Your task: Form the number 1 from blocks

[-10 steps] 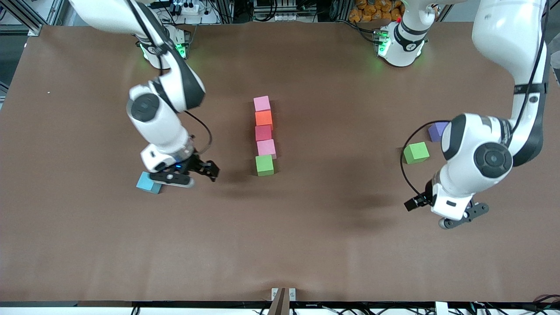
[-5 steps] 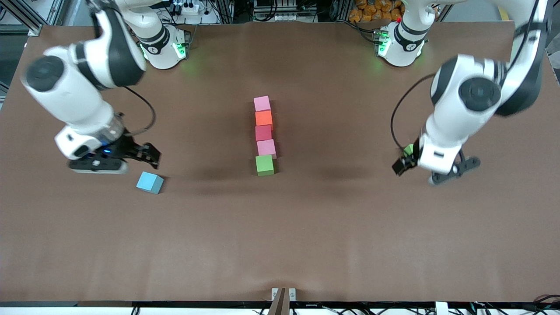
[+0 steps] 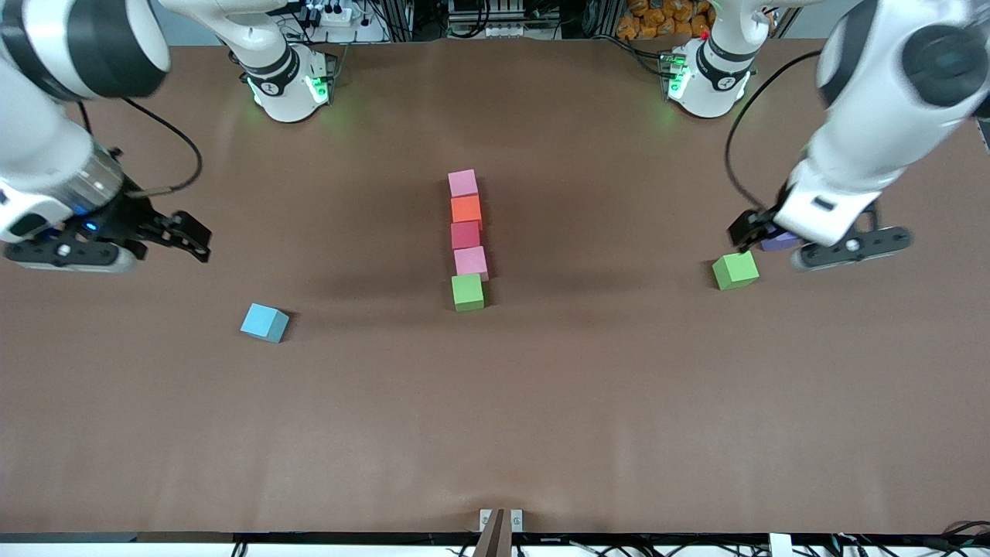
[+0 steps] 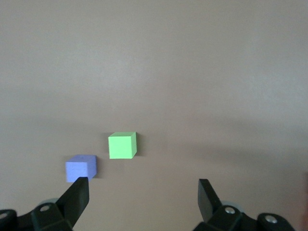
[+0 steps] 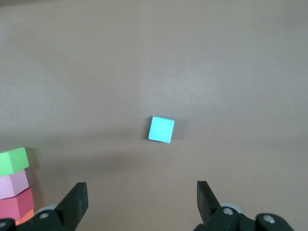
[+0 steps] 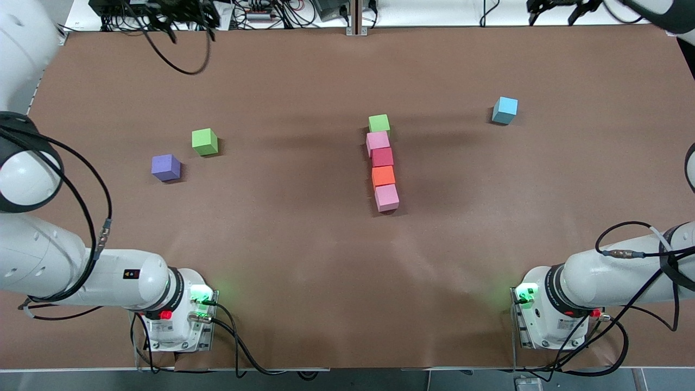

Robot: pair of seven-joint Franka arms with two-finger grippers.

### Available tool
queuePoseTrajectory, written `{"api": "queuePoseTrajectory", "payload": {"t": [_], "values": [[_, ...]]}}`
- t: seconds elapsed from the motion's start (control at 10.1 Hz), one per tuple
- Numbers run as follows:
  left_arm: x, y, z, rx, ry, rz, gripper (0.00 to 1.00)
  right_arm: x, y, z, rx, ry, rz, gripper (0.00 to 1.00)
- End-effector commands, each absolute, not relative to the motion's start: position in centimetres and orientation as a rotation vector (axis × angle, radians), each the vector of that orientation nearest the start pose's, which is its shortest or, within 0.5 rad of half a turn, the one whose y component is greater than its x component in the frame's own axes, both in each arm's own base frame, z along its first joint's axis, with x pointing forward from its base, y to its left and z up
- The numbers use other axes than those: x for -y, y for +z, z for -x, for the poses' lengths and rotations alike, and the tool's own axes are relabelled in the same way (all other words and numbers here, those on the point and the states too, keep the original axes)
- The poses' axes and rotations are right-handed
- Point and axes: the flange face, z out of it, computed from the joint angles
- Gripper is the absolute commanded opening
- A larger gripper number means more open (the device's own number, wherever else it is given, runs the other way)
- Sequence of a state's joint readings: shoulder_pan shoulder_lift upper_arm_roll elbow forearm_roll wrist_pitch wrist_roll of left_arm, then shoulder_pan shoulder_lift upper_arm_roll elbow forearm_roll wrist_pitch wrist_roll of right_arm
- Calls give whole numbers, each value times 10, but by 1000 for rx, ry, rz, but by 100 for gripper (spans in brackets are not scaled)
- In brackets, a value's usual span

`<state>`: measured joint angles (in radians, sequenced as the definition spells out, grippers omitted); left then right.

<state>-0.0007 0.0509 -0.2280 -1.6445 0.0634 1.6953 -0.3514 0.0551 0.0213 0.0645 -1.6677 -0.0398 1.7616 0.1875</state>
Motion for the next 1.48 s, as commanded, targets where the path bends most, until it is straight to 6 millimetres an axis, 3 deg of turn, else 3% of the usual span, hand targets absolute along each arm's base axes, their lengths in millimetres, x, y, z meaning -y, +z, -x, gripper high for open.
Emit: {"api": "queuePoseTrajectory", "payload": {"t": [0.0, 0.1, 0.2, 0.3, 0.39, 0.59, 0.99, 1.38], "values": [[103, 612, -567, 116, -43, 3147, 100, -52, 614, -570, -102, -86, 3143, 100], [102, 616, -567, 110, -57, 3133, 100, -47, 622, -570, -120, -93, 3143, 100], [88, 626, -566, 87, -52, 3131, 100, -48, 631, -572, -115, -122, 3140, 100], [82, 639, -561, -29, -22, 3132, 100, -41, 640, -571, -137, -129, 3140, 100], [77, 651, -555, -128, 40, 3125, 100, -30, 644, -572, -163, -135, 3142, 100], [78, 664, -547, -169, 70, 3122, 100, -23, 644, -572, -142, -135, 3144, 100], [70, 670, -544, -142, 65, 3123, 100, -21, 643, -573, -147, -132, 3145, 100], [75, 670, -543, -151, 67, 3134, 100, -19, 643, -573, -156, -131, 3138, 100]]}}
